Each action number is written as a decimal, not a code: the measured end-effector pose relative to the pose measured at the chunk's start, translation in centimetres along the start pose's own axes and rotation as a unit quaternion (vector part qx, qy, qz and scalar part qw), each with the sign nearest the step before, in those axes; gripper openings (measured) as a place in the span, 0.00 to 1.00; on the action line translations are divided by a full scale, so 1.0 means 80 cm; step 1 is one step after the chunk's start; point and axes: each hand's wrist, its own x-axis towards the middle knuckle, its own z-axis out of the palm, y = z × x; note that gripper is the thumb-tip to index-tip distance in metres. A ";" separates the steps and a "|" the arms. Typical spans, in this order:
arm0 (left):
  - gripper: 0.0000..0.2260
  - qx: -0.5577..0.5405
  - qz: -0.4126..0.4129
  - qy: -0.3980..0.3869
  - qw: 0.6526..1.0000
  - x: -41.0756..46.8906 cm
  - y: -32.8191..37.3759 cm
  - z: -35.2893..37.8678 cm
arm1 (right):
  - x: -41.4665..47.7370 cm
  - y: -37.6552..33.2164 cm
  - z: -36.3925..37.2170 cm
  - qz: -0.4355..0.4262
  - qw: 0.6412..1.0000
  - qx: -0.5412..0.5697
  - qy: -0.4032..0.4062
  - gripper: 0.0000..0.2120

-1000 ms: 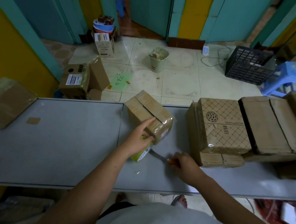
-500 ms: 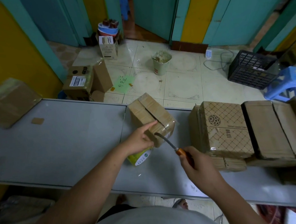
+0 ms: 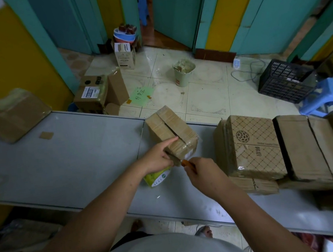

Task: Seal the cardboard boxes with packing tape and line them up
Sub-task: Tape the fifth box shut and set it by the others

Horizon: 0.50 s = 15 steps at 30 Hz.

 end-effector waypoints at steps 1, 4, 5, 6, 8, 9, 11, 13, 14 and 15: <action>0.44 -0.001 0.002 -0.002 1.000 -0.001 0.001 0.000 | 0.002 -0.004 -0.001 0.001 1.000 -0.008 -0.004 0.17; 0.44 -0.011 0.009 -0.008 1.000 -0.003 0.005 0.000 | 0.011 -0.017 -0.004 0.006 0.999 -0.033 -0.016 0.17; 0.44 -0.016 0.011 -0.009 1.000 -0.004 0.006 0.000 | 0.016 -0.021 -0.004 0.009 0.999 -0.038 -0.024 0.16; 0.44 -0.019 0.013 -0.010 1.000 -0.004 0.007 0.000 | 0.021 -0.024 -0.004 0.014 0.999 -0.040 -0.033 0.15; 0.43 -0.016 0.012 -0.008 1.000 -0.005 0.008 -0.001 | 0.031 -0.030 -0.004 0.028 0.998 -0.040 -0.051 0.13; 0.43 -0.014 0.011 -0.007 1.000 -0.005 0.007 -0.002 | 0.035 -0.032 -0.004 0.033 0.997 -0.039 -0.057 0.12; 0.43 -0.005 0.008 -0.007 1.000 -0.006 0.007 -0.004 | 0.039 -0.030 -0.003 0.037 0.997 -0.028 -0.062 0.11; 0.44 0.015 0.007 -0.010 1.000 -0.008 0.009 -0.005 | 0.034 -0.019 0.001 0.035 0.997 -0.019 -0.062 0.11; 0.44 0.022 0.009 -0.012 1.000 -0.009 0.010 -0.006 | 0.028 -0.009 0.004 0.036 0.997 -0.023 -0.061 0.11; 0.44 0.026 0.013 -0.012 0.999 -0.009 0.010 -0.006 | 0.019 0.002 0.010 0.038 0.997 -0.027 -0.060 0.13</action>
